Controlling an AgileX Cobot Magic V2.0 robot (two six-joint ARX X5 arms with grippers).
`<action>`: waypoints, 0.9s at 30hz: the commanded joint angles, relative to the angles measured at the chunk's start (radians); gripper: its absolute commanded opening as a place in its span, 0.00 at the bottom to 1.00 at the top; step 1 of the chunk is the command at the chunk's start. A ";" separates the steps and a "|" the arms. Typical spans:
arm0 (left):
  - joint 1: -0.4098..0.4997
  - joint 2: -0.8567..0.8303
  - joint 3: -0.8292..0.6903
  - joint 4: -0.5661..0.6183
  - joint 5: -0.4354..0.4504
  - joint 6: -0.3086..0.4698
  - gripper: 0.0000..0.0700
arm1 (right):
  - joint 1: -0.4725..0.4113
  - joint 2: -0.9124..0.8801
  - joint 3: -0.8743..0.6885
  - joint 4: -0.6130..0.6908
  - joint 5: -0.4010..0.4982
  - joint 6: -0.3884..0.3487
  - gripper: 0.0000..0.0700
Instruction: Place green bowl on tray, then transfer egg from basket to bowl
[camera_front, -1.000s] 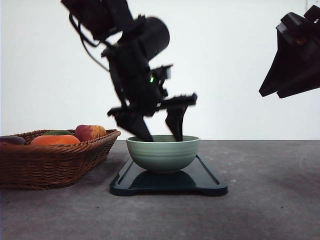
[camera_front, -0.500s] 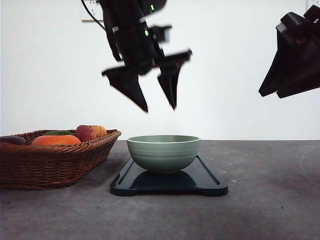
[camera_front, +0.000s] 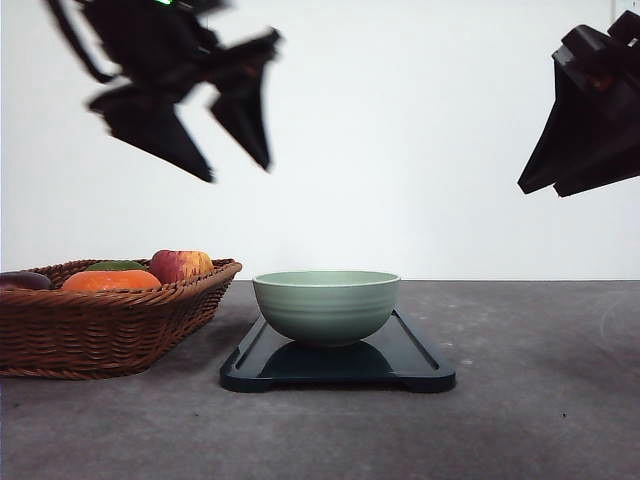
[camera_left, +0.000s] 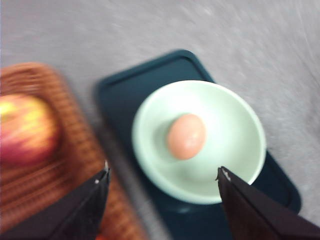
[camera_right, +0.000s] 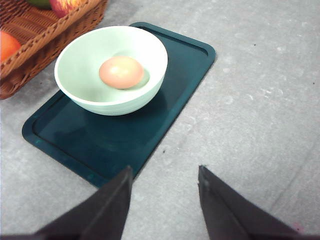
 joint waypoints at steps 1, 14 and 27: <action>0.017 -0.035 -0.036 0.010 0.014 0.034 0.62 | 0.005 0.008 0.005 0.002 0.000 -0.007 0.37; 0.221 -0.375 -0.288 -0.029 0.087 0.063 0.62 | 0.005 0.008 0.005 -0.003 0.000 -0.015 0.37; 0.284 -0.528 -0.387 -0.052 0.095 0.042 0.62 | 0.005 0.008 0.005 -0.003 0.000 -0.026 0.37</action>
